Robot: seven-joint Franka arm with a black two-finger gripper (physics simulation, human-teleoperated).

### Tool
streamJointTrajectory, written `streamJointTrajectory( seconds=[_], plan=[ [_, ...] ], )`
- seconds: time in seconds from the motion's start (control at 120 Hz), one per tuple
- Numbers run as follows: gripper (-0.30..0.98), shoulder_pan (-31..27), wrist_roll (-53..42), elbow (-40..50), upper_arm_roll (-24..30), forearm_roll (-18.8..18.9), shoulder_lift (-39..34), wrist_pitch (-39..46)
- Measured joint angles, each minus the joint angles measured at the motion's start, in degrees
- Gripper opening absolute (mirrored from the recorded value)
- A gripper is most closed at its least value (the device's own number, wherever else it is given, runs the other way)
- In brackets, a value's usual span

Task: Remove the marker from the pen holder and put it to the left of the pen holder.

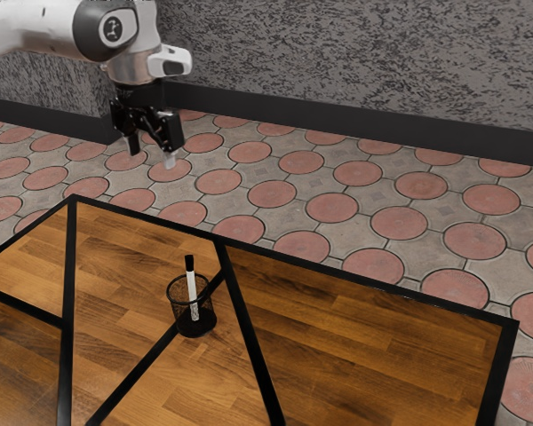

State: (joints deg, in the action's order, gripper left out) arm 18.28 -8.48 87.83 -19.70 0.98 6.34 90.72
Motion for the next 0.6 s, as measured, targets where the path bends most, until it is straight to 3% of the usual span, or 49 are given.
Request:
streamJointTrajectory(
  seconds=[0.108,0.292,0.6],
  plan=[
    [0.67,0.1,-0.5,3.4,-0.6,-0.1,-2.1,1.9],
    [0.67,-0.5,0.2,8.9,-1.3,-2.4,4.4,9.2],
    [0.66,-1.4,3.7,10.2,-1.0,-14.3,16.8,15.5]
  ],
)
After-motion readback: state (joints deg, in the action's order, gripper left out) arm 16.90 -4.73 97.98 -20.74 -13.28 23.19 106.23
